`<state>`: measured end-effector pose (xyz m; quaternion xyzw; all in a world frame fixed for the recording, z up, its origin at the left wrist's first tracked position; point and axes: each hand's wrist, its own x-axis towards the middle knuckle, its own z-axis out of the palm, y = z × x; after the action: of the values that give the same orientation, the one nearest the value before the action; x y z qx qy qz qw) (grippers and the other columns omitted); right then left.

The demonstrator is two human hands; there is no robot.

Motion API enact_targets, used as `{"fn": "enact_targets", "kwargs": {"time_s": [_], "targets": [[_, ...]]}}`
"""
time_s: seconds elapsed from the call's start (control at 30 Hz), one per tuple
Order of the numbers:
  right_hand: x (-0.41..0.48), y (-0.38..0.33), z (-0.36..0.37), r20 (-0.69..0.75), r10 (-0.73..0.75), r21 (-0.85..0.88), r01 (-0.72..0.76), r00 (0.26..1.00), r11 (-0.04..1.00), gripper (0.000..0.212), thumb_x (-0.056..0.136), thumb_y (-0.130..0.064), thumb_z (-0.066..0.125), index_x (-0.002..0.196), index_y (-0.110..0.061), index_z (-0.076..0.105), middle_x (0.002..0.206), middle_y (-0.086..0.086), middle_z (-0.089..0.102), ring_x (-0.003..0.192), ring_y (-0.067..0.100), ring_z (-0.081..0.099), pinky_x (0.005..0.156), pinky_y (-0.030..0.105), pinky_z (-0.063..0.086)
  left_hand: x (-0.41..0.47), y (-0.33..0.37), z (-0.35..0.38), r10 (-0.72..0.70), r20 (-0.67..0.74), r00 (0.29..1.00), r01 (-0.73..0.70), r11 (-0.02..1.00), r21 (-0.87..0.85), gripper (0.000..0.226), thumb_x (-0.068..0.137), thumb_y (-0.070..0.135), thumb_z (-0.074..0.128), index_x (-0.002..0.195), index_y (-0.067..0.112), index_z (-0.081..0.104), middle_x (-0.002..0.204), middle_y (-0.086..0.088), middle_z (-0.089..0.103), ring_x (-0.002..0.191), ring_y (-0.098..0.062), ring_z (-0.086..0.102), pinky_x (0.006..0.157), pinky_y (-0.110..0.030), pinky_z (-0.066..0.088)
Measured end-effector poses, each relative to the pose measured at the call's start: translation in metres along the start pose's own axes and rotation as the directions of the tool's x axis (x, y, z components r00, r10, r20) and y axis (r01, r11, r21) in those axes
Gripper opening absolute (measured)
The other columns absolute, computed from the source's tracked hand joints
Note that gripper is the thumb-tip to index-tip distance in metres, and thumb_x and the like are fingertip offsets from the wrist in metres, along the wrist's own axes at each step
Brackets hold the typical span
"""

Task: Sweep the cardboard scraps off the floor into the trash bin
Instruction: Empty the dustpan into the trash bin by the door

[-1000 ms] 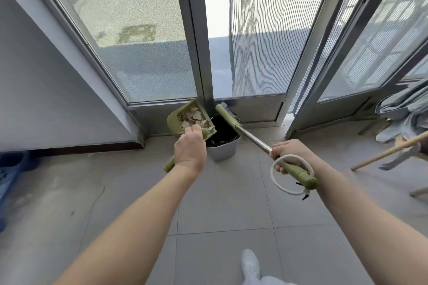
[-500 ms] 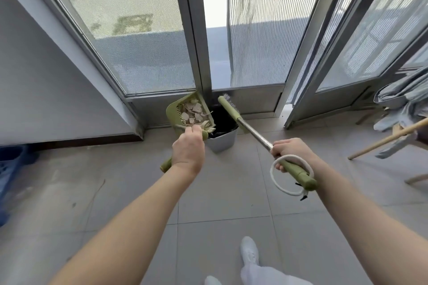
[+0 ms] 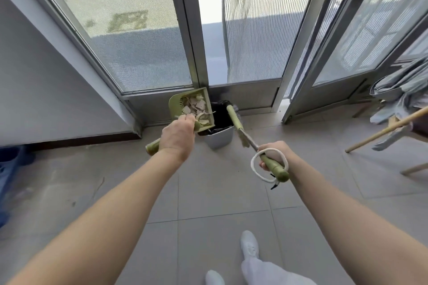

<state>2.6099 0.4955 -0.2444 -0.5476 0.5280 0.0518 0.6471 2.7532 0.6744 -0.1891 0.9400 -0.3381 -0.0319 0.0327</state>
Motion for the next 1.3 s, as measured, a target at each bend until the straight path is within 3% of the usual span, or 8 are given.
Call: {"fn": "enact_targets", "kwargs": {"time_s": [0.2,0.4,0.6,0.67,0.77,0.93,1.2,1.3], "targets": [[-0.016,0.007,0.012,0.004,0.006,0.082,-0.006,1.0,0.997,0.01,0.089,0.002,0.052,0.094,0.007,0.057,0.062,0.015,0.048,0.021,0.016,0.046,0.033,0.017,0.04,0.016,-0.017,-0.01,0.15,-0.006,0.989,-0.149,0.986,0.072,0.023,0.098,0.018,0.044,0.117,0.011,0.053,0.117,-0.008,0.06,0.104,-0.031,0.059,0.077,-0.039,0.045],[-0.022,0.012,0.009,-0.015,0.005,0.101,-0.004,1.0,0.995,0.008,0.087,0.002,0.051,0.091,0.007,0.056,0.06,0.015,0.048,0.021,0.016,0.045,0.032,0.017,0.039,0.019,-0.024,-0.006,0.279,0.062,0.958,-0.286,0.943,0.172,0.028,0.093,0.003,0.042,0.118,0.01,0.052,0.111,-0.009,0.058,0.103,-0.03,0.058,0.075,-0.039,0.044],[-0.03,0.006,0.004,-0.02,0.013,0.094,-0.011,1.0,0.995,0.005,0.086,0.004,0.049,0.087,0.004,0.054,0.063,0.013,0.045,0.021,0.015,0.044,0.031,0.014,0.036,0.008,-0.013,0.026,0.439,0.163,0.884,-0.468,0.834,0.292,0.033,0.094,0.002,0.03,0.119,0.006,0.05,0.113,-0.012,0.059,0.103,-0.032,0.059,0.078,-0.04,0.045],[-0.031,0.006,0.004,-0.016,0.017,0.094,-0.015,1.0,0.995,0.005,0.084,0.005,0.049,0.087,0.003,0.054,0.062,0.012,0.043,0.022,0.016,0.044,0.032,0.015,0.037,0.009,-0.014,0.037,0.529,0.118,0.841,-0.537,0.784,0.312,0.037,0.09,0.003,0.027,0.113,0.004,0.056,0.103,-0.012,0.063,0.092,-0.031,0.064,0.069,-0.038,0.046],[-0.028,0.004,0.005,-0.03,0.009,0.108,-0.005,1.0,0.994,0.007,0.084,0.007,0.049,0.086,0.003,0.055,0.062,0.011,0.042,0.023,0.016,0.044,0.032,0.016,0.037,0.011,-0.016,0.044,0.642,0.058,0.764,-0.613,0.695,0.376,0.031,0.075,0.006,0.038,0.082,0.005,0.068,0.067,-0.007,0.065,0.051,-0.025,0.063,0.042,-0.027,0.041],[-0.026,-0.002,0.008,-0.02,-0.02,0.033,0.02,1.0,0.999,0.021,0.085,0.012,0.048,0.067,0.002,0.052,0.06,0.012,0.042,0.023,0.017,0.045,0.032,0.018,0.037,0.014,-0.019,0.044,0.67,0.06,0.74,-0.632,0.662,0.404,0.013,0.063,0.007,0.058,0.072,0.009,0.068,0.058,-0.003,0.062,0.042,-0.021,0.058,0.037,-0.024,0.037],[-0.029,-0.013,0.016,-0.04,-0.027,0.04,0.029,0.999,0.999,0.016,0.083,0.011,0.05,0.07,0.003,0.053,0.06,0.013,0.044,0.025,0.019,0.046,0.032,0.018,0.038,0.017,-0.027,0.038,0.642,-0.002,0.767,-0.583,0.698,0.415,0.018,0.069,0.005,0.05,0.074,0.009,0.066,0.061,-0.004,0.062,0.044,-0.022,0.059,0.039,-0.026,0.038],[-0.029,-0.015,0.019,0.001,-0.06,-0.101,0.06,0.998,0.993,0.025,0.089,0.007,0.048,0.066,-0.003,0.051,0.049,0.009,0.049,0.032,0.018,0.048,0.035,0.022,0.041,0.016,-0.03,0.038,0.634,-0.062,0.771,-0.563,0.724,0.398,0.034,0.074,0.008,0.033,0.072,0.008,0.066,0.059,-0.005,0.061,0.041,-0.022,0.056,0.037,-0.025,0.037]]}}
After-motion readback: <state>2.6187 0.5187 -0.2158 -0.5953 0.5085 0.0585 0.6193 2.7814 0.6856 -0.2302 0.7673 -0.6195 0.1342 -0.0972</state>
